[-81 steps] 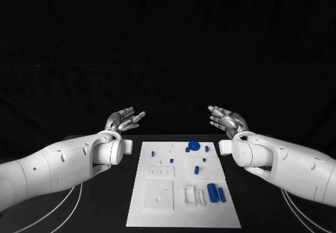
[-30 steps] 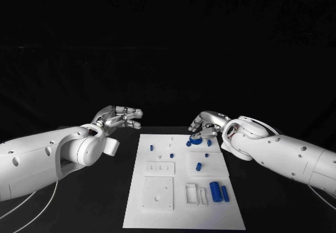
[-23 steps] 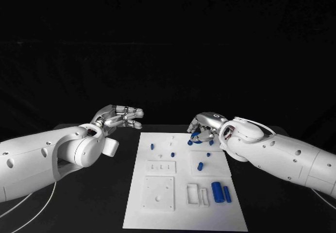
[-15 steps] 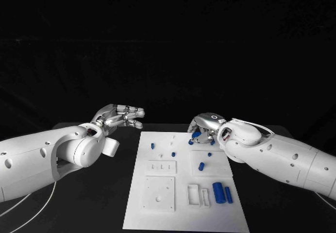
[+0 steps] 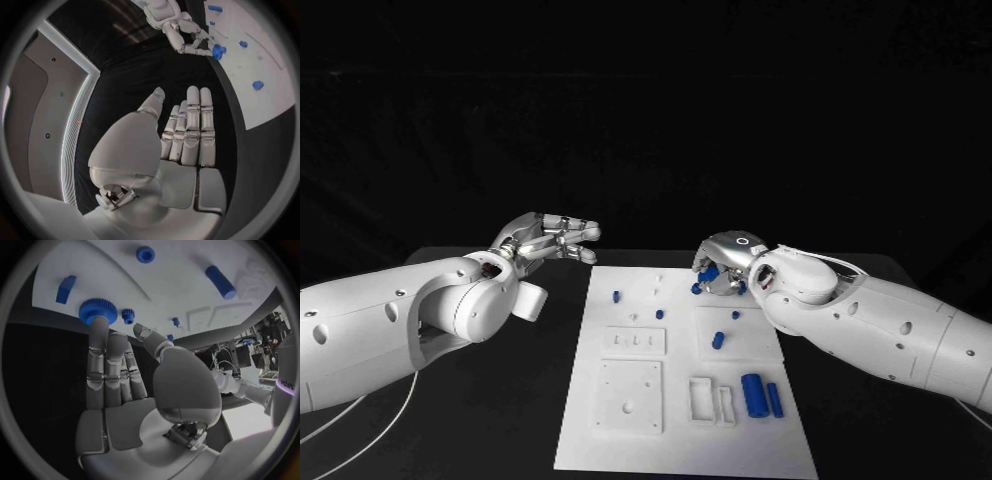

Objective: Assemble the parts on the task board

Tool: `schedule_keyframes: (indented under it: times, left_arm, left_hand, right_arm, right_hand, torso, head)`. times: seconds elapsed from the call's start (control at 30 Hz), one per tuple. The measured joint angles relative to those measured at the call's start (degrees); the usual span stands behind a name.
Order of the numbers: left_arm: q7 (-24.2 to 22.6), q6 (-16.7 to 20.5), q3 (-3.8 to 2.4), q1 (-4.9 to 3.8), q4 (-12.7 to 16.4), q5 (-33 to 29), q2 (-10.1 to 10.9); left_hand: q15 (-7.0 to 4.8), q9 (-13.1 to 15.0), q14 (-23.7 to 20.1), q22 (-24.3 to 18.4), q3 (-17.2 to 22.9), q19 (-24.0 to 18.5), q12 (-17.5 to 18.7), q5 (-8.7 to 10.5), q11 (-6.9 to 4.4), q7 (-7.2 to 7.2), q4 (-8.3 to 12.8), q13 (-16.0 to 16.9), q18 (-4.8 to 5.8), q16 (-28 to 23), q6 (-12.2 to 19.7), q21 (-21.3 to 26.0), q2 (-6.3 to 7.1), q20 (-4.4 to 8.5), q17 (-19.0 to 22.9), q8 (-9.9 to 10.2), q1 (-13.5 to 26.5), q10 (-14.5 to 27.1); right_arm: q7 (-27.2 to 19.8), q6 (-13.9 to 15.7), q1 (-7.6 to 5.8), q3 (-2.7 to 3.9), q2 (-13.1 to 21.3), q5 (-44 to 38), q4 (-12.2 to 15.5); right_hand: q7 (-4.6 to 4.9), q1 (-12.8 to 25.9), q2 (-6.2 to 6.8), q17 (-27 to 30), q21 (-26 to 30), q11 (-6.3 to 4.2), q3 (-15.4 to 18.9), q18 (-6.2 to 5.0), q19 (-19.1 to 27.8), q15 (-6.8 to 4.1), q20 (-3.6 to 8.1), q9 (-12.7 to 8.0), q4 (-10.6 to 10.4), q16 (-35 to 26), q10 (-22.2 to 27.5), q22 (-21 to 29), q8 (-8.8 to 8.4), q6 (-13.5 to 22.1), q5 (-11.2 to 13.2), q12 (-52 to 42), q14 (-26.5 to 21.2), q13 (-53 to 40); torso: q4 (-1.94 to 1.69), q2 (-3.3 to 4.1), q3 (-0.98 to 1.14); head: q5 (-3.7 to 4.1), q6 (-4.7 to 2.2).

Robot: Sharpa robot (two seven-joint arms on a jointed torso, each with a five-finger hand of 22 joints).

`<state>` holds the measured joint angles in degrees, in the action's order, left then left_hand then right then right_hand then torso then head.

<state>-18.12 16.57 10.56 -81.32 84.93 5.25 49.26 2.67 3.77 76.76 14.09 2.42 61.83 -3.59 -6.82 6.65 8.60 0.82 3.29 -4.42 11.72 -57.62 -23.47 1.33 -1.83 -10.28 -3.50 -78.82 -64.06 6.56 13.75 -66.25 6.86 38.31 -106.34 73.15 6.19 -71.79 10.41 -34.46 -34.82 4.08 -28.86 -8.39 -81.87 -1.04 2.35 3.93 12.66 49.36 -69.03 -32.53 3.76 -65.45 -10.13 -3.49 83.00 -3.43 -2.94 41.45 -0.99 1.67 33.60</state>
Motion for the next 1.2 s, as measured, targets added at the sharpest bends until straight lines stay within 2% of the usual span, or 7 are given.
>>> schedule_keyframes:
  times: [0.07, 0.5, 0.73, 1.03, 1.2]
  left_arm:
    - [0.00, 0.00, 0.00, 0.00, -0.03, 0.02, 0.00]
    - [0.04, -0.01, 0.01, 0.00, -0.25, 0.09, -0.14]
    - [0.05, -0.03, 0.02, 0.00, -0.35, 0.11, -0.18]
    - [0.08, -0.05, 0.02, 0.00, -0.35, 0.12, -0.14]
    - [0.10, -0.06, 0.02, 0.00, -0.41, 0.13, -0.12]
  left_hand:
    - [0.00, 0.00, 0.00, 0.00, 0.00, 0.00, 0.00, 0.00, 0.00, 0.00, 0.00, 0.00, 0.00, 0.00, 0.00, 0.00, 0.00, 0.00, -0.02, 0.00, 0.00, 0.00]
    - [0.20, 0.00, -0.20, -0.01, 0.00, 0.01, 0.00, 0.00, 0.21, 0.00, 0.00, -0.01, 0.00, 0.00, 0.00, 0.00, 0.03, 0.00, -0.01, 0.00, -0.03, 0.61]
    - [0.20, -0.01, -0.20, -0.01, 0.00, 0.01, 0.00, 0.00, 0.21, 0.00, 0.00, -0.01, 0.00, 0.00, 0.00, 0.00, 0.03, -0.01, -0.01, 0.00, -0.03, 0.61]
    - [0.20, -0.01, -0.20, -0.10, 0.00, 0.01, 0.00, 0.00, 0.21, 0.00, 0.00, -0.01, 0.00, 0.00, 0.00, 0.00, -0.20, -0.01, 0.00, 0.00, 0.20, 0.61]
    - [0.20, -0.01, -0.20, -0.16, 0.00, 0.01, 0.00, 0.00, 0.20, 0.00, 0.00, -0.01, 0.00, 0.00, 0.00, 0.00, -0.20, -0.01, 0.00, 0.00, 0.20, 0.61]
  right_arm:
    - [0.19, -0.05, 0.05, -0.01, -0.04, -0.32, 0.05]
    - [0.68, -0.82, 0.58, -0.07, -0.22, -1.31, 0.29]
    - [0.69, -1.23, 0.67, -0.04, -0.60, -1.46, 0.33]
    - [0.70, -1.58, 1.01, -0.12, -0.87, -1.53, -0.48]
    - [0.70, -1.69, 0.99, -0.10, -0.95, -1.54, -0.07]
  right_hand:
    - [-0.27, 0.00, 0.00, 0.05, 0.00, -0.30, -0.17, 0.00, 0.00, 0.00, 0.00, 0.00, -0.01, 0.00, -0.30, -0.38, 0.00, -0.28, 0.15, 0.00, 0.00, 0.00]
    - [-0.33, 0.00, 0.00, 0.17, 0.71, -0.42, -1.06, 0.05, 0.20, 0.00, 0.20, 0.07, -0.24, 0.04, -1.05, -2.92, 0.00, -0.85, 0.15, 0.00, 0.00, 0.01]
    - [-0.31, 0.00, 0.00, 0.17, 1.77, -0.40, -1.75, 0.11, 0.20, -0.20, 0.20, 0.07, -0.17, 0.28, -1.43, -4.89, 0.00, -1.15, 0.38, 0.00, -0.20, -0.01]
    - [-0.53, 0.00, 0.00, 0.22, 2.44, -0.61, -2.39, 0.14, 0.20, -0.20, 0.19, 0.07, -0.51, 0.28, -1.63, -6.22, 0.00, -1.37, 0.62, 0.00, -0.20, 0.00]
    - [-0.79, 0.07, -1.29, 0.22, 2.68, -1.12, -3.35, 0.43, -0.13, -0.31, 0.52, 0.22, -1.13, 0.55, -2.97, -6.79, 0.01, -2.44, 1.94, 0.00, -0.31, 0.02]
  torso:
    - [-0.03, 0.18, -0.03]
    - [-0.03, 1.07, -0.21]
    - [-0.14, 1.36, -0.21]
    - [-0.07, 1.61, -0.21]
    - [-0.07, 1.77, -0.19]
  head:
    - [0.02, 0.06]
    - [0.04, 0.09]
    - [0.12, -0.05]
    - [0.01, -0.29]
    - [-0.02, -0.40]
